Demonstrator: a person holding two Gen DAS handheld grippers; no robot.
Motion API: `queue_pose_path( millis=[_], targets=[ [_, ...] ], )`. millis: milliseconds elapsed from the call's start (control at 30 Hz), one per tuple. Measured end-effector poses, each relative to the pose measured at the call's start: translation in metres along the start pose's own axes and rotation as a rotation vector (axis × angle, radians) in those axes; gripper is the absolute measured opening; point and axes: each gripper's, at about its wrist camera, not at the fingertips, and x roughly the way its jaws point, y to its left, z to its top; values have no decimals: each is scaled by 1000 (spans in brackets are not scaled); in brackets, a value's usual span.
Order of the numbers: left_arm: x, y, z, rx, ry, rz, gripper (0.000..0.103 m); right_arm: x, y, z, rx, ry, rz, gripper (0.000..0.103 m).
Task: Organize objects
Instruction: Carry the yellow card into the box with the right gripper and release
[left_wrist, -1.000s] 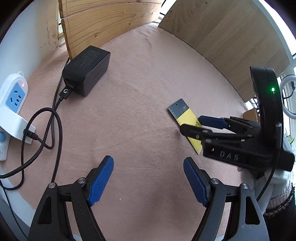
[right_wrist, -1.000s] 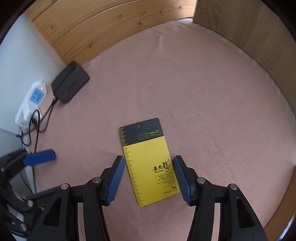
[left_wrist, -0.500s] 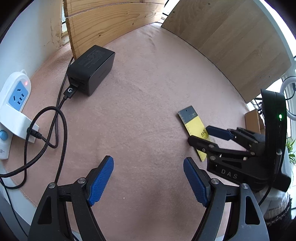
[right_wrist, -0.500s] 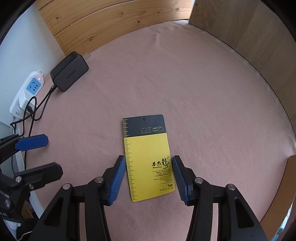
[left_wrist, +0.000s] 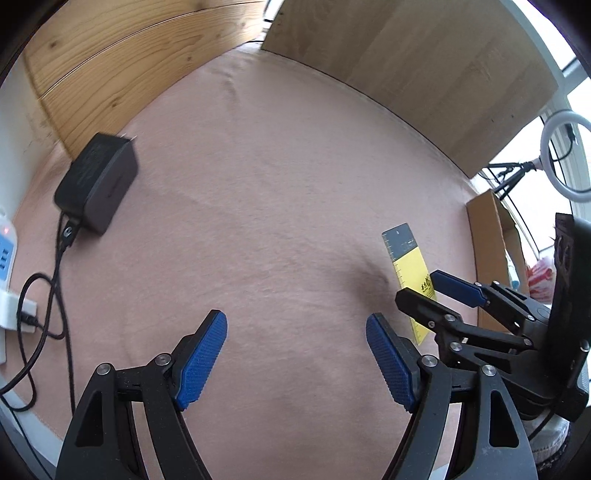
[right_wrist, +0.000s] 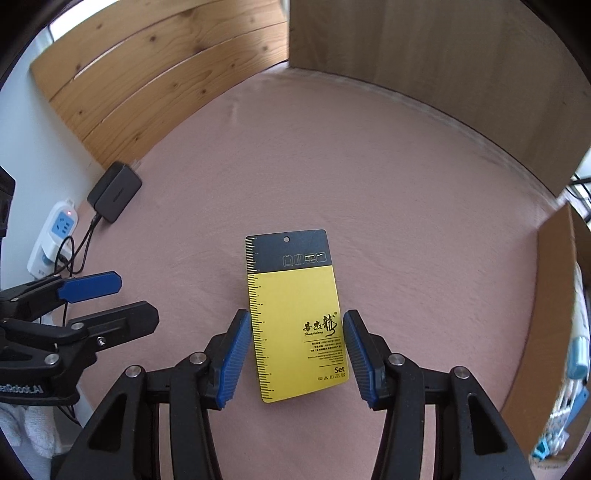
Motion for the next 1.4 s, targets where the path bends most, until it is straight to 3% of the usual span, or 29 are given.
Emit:
queue_pose_path(
  millis=[267,633,867,1200,1400],
  targets=[
    [9,-38,9,90,19,-23,81,-39,-46,-16,176,-98,-44,47],
    [28,-84,8,169,49,-52,81,-88,-111,-48,322,-182,-179,47],
    [33,-102,7,198,55,-54,81,-94,-148,-62,425,-191,-213,47],
    [34,-116,4,179,25,-48,81,-106,-214,-55,468,-210,-276,47],
    [30,-122,1,174,1,-33,81,-96,-258,-43,447,-166,-347,47]
  ],
)
